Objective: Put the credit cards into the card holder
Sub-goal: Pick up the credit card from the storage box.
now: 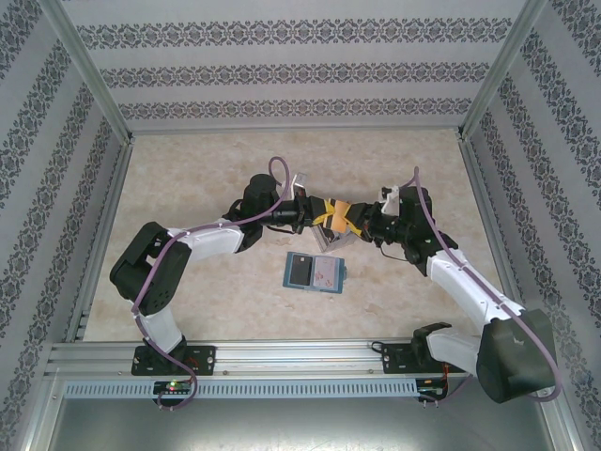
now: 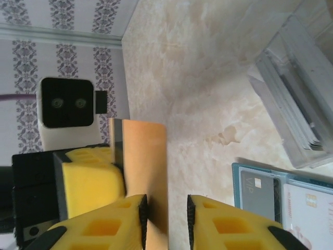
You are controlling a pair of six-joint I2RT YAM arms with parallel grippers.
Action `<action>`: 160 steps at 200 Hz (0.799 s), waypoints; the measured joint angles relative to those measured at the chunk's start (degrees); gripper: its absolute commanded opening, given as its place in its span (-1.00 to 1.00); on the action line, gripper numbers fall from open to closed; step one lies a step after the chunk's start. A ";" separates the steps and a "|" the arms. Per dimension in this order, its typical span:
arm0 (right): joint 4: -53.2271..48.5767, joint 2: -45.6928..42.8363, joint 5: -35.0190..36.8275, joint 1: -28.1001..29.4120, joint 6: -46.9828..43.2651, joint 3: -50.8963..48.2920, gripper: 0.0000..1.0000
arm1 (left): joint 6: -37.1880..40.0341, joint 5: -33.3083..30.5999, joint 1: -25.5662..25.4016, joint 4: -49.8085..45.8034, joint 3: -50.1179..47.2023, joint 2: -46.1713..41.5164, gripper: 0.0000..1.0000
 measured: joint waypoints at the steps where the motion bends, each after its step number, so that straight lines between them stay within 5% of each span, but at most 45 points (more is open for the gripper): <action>1: 0.17 0.04 -0.09 0.00 0.00 0.00 -0.62 | 0.00 0.00 0.00 0.00 0.00 0.02 -0.92; 24: 2.10 0.33 -1.20 -0.07 0.31 -0.02 -0.82 | 0.39 -0.02 0.07 -0.96 0.00 0.22 -0.60; 46: 2.32 0.11 -1.25 -0.02 -0.17 -0.02 -0.98 | 2.75 -0.07 0.11 -5.18 0.02 0.11 0.02; 89: -7.43 -3.80 6.23 1.64 -5.90 -0.02 -1.00 | 13.60 -6.64 0.11 -26.05 0.02 -4.61 0.22; 125: -17.94 -6.54 19.76 12.79 -12.11 -0.15 -0.99 | 24.52 -15.65 0.11 -44.04 0.11 -9.14 0.28; 160: -21.29 -2.56 29.07 22.05 -13.49 -0.92 -1.00 | 29.97 -19.87 -0.35 -51.32 -1.20 -8.90 0.26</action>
